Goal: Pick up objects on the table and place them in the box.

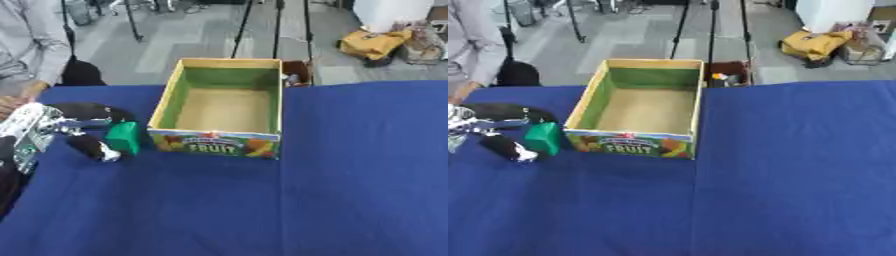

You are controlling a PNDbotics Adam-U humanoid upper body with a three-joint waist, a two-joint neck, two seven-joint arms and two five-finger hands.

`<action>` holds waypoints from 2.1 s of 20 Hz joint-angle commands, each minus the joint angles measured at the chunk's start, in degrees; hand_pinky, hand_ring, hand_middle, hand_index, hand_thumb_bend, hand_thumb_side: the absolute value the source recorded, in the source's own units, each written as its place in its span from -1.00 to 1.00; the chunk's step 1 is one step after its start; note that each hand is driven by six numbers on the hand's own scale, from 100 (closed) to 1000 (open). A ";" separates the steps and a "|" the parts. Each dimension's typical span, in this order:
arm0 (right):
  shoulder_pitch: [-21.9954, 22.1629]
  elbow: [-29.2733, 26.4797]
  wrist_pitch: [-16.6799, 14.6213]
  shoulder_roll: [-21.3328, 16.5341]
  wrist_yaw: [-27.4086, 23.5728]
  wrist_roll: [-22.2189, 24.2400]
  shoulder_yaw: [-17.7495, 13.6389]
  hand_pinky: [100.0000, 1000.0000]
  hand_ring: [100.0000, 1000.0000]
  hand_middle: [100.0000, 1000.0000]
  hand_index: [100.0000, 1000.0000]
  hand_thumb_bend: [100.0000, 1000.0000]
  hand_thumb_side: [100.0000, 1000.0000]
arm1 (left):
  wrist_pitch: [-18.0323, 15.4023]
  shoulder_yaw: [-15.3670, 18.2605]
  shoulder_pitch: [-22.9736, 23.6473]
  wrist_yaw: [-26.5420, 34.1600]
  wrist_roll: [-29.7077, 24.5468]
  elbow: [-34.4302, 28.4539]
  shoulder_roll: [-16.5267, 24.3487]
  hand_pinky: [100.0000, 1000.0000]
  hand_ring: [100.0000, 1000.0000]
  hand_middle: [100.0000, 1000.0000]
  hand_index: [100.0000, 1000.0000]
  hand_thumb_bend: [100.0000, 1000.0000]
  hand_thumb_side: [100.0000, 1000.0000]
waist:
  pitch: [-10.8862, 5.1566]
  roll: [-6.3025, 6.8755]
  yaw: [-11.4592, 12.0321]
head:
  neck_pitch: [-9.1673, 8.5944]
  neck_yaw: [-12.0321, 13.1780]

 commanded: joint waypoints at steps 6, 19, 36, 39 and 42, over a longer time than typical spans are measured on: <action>-0.37 -1.16 0.61 -1.62 0.01 -1.10 -0.76 0.69 0.81 0.08 0.60 -1.00 1.00 | -0.11 0.89 -0.90 0.00 0.44 -0.21 2.74 0.71 0.80 0.65 0.95 -0.67 0.18 | -0.86 0.00 -0.01 | -0.85 0.32; -0.18 -1.16 1.51 -1.54 0.23 -2.35 -0.94 0.69 0.81 0.06 0.58 -1.00 1.00 | -0.19 0.91 -1.04 -0.05 2.14 -0.29 2.89 0.63 0.55 0.34 0.63 -0.84 0.04 | -0.80 0.06 0.14 | -0.64 0.52; 0.22 -1.16 2.63 -1.23 0.52 -3.75 -1.07 0.69 0.81 0.05 0.59 -1.00 1.00 | 1.22 0.98 -1.37 3.62 3.76 -0.43 3.30 0.49 0.32 -0.02 -0.05 -1.00 -0.10 | -1.49 0.35 0.08 | -0.46 1.16; 0.26 -1.16 2.75 -1.18 0.52 -3.95 -1.13 0.70 0.81 0.05 0.59 -1.00 1.00 | 1.43 0.97 -1.35 4.00 3.36 -0.23 3.38 0.46 0.26 -0.06 -0.09 -1.00 -0.12 | -1.56 0.45 0.00 | -0.55 1.30; 0.30 -1.16 2.82 -1.15 0.51 -4.06 -1.13 0.70 0.81 0.05 0.59 -1.00 1.00 | 1.59 1.01 -1.42 4.25 3.09 -0.16 3.50 0.45 0.24 -0.08 -0.10 -1.00 -0.12 | -1.59 0.56 -0.06 | -0.59 1.34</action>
